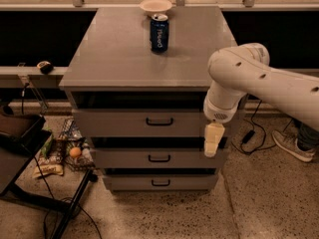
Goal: Open top drawer
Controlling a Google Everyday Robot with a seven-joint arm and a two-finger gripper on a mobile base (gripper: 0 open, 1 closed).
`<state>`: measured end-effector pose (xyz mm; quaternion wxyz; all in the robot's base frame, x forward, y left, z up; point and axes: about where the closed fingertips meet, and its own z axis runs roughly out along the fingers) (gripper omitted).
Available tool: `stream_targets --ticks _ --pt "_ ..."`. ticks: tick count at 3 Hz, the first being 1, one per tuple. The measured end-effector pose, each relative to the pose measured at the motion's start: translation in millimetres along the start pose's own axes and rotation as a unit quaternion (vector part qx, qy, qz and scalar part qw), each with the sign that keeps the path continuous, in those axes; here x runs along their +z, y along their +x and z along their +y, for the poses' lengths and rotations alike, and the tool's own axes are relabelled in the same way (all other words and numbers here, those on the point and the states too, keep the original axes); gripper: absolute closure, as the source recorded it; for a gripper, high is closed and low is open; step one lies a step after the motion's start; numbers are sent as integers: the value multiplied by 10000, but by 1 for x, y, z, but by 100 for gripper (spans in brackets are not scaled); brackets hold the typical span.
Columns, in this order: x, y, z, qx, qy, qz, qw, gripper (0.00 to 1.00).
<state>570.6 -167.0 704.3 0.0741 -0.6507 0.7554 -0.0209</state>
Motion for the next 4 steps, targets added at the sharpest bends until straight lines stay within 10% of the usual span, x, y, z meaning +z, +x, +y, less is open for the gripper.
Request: stream_targets --ticks 1,4 --pt "14 -1 -11 -82 -62 208 9997 0" --pt "30 5 -18 22 -234 366 9991 73"
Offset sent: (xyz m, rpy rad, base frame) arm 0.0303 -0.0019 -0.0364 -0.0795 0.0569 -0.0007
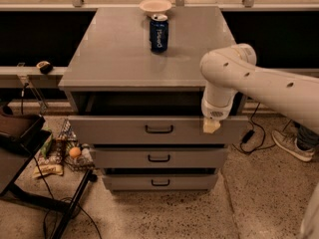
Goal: Open top drawer
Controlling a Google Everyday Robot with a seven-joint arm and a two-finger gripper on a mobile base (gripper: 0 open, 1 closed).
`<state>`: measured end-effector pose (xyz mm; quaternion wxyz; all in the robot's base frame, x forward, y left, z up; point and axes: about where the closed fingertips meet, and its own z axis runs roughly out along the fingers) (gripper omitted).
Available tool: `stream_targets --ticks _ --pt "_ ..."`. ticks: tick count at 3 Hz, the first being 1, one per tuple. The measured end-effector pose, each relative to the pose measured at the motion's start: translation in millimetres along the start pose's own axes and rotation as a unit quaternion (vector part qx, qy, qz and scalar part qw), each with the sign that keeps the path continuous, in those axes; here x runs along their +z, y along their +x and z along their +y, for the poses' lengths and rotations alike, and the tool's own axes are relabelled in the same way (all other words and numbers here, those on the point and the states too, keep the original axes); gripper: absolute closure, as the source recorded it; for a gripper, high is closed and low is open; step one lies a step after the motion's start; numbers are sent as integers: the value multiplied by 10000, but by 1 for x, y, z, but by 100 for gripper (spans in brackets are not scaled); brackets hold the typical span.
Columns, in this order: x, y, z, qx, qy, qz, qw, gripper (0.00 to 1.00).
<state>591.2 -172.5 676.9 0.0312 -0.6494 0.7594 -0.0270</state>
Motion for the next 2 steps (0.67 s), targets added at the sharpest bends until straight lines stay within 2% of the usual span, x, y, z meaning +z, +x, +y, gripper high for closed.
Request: stream_targets --ticks 1,2 --pt "-9 0 -1 0 0 0 10000 100" --pt "-8 0 -1 0 -3 0 10000 0"
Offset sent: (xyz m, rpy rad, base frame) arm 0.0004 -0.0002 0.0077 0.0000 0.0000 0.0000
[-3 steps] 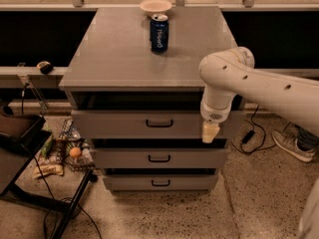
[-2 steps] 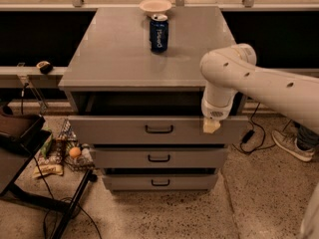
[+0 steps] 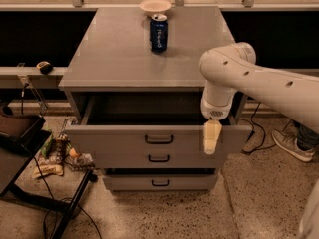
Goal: Open top drawer
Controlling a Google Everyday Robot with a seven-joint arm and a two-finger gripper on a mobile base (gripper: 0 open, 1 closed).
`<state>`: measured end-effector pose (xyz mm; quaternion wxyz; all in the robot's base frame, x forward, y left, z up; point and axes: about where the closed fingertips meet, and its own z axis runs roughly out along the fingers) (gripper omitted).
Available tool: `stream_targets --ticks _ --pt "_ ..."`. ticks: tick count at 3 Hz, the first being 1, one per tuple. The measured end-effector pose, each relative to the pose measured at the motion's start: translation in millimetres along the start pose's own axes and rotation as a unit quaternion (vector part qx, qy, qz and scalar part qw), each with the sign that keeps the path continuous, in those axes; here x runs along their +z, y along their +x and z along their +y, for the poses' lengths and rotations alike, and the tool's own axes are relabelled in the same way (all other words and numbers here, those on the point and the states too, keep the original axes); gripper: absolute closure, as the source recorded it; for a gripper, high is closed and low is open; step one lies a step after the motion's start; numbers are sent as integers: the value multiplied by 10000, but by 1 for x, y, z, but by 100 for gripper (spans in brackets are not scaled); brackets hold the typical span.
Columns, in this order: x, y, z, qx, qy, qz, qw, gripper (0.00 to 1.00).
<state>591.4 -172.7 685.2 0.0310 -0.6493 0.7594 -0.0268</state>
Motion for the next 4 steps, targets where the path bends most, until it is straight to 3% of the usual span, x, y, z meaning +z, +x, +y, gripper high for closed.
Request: stream_targets --ticks 1,2,4 --pt "1 0 1 1 -7 0 10000 0" --pt "23 15 59 74 -399 115 9991 27" --pt "25 17 90 16 -591 221 9980 73"
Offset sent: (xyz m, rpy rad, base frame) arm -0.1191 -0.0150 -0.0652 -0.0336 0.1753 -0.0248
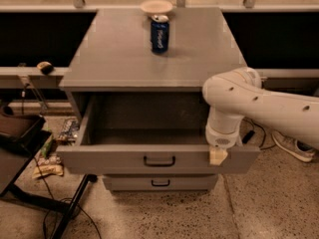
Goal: Open top drawer
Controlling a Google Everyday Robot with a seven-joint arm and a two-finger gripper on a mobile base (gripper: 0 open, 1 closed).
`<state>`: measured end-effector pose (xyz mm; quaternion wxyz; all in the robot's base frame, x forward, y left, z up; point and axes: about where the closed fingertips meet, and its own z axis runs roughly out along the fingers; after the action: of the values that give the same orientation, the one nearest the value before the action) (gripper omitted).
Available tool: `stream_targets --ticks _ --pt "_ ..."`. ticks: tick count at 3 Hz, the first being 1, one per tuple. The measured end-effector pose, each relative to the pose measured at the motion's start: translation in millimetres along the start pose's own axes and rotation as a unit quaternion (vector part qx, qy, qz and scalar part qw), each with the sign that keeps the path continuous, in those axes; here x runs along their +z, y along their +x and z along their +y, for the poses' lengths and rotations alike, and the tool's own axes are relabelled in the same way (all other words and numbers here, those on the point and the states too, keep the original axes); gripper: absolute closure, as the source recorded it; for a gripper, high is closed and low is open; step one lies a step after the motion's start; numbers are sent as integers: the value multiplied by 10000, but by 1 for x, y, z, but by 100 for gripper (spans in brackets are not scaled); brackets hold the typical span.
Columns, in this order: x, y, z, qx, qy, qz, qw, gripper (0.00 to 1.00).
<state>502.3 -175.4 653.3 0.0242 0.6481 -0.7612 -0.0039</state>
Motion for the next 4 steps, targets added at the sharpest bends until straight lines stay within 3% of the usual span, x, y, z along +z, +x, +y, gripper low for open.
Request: stream_targets --ticks 1,4 --pt "-4 -1 19 45 -109 28 9999 96" --pt "-4 1 23 39 -124 19 9999 100"
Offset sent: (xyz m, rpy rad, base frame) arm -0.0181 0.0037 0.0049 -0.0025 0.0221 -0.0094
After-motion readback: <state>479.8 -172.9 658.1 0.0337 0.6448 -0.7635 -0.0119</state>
